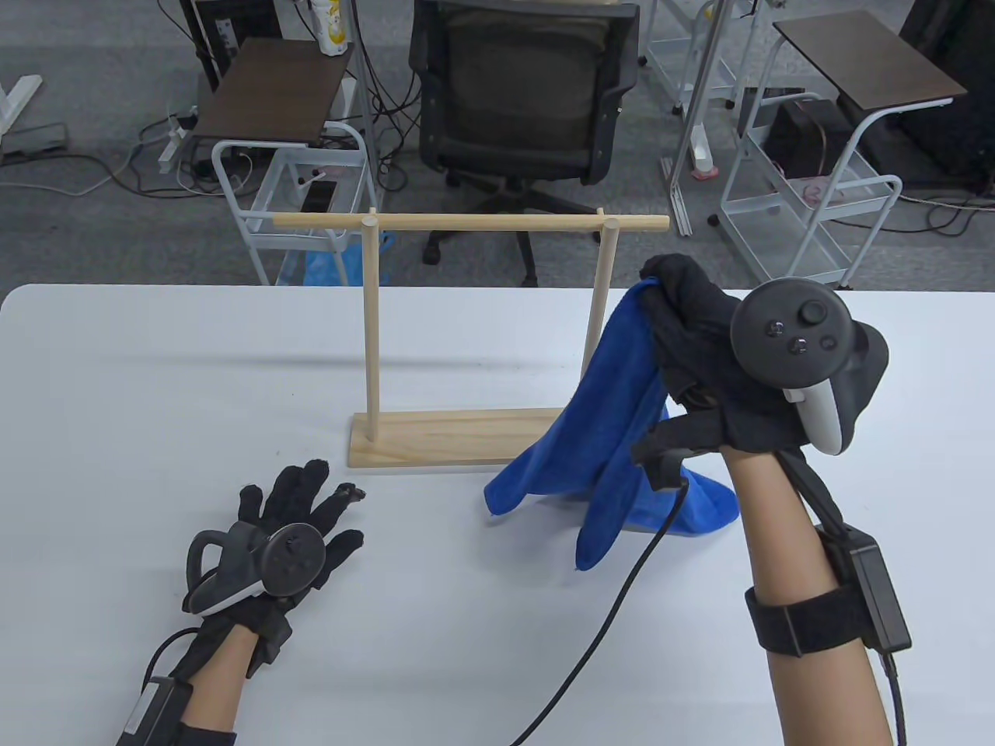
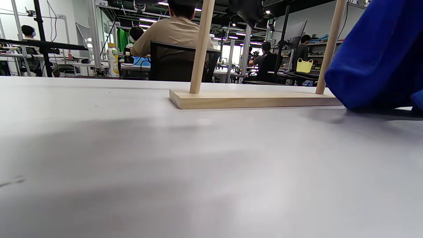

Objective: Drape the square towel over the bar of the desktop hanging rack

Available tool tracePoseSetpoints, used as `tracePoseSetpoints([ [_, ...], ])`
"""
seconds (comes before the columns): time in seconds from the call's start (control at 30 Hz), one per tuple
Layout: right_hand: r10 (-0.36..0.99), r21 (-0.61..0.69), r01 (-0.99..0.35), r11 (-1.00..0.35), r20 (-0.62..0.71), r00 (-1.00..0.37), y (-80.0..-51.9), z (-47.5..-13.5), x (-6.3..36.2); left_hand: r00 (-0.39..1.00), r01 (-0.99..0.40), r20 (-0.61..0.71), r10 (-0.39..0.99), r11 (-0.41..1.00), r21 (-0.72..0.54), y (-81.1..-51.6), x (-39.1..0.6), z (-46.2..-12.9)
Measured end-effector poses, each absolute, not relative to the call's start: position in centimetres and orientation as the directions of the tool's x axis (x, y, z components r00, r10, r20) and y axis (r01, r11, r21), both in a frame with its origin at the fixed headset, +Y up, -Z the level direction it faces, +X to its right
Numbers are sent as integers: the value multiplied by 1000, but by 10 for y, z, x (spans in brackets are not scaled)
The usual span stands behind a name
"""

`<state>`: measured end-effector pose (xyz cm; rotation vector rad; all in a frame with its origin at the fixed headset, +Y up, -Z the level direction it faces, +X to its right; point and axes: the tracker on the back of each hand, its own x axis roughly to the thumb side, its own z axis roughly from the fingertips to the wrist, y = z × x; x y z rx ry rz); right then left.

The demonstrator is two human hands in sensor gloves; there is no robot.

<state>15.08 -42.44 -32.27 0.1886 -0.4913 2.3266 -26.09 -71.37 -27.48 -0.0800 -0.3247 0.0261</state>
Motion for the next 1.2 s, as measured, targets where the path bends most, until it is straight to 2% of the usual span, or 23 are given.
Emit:
tracePoseSetpoints([
  [0.27, 601, -293, -680, -673, 320, -733, -392, -330, 121, 947, -35, 317, 59, 996, -80, -714, -261, -275],
  [0.43, 590, -225, -687, -690, 373, -715, -372, -334, 105, 942, -55, 326, 83, 994, -94, -717, -257, -276],
  [0.6, 571, -103, -666, -739, 429, -700, -354, -341, 91, 939, -48, 333, 87, 991, -124, -722, -253, -279],
  [0.77, 552, -90, -649, -756, 446, -705, -340, -343, 83, 939, -53, 330, 94, 990, -131, -722, -252, -279],
  [0.9, 559, -89, -661, -745, 456, -693, -333, -343, 77, 933, -122, 323, 161, 983, -136, -720, -248, -280],
  [1.07, 559, -74, -666, -742, 480, -676, -327, -341, 67, 895, -244, 338, 289, 955, -170, -718, -220, -285],
  [1.2, 547, -72, -656, -751, 488, -680, -322, -337, 61, 909, -268, 294, 295, 955, -131, -716, -203, -303],
])
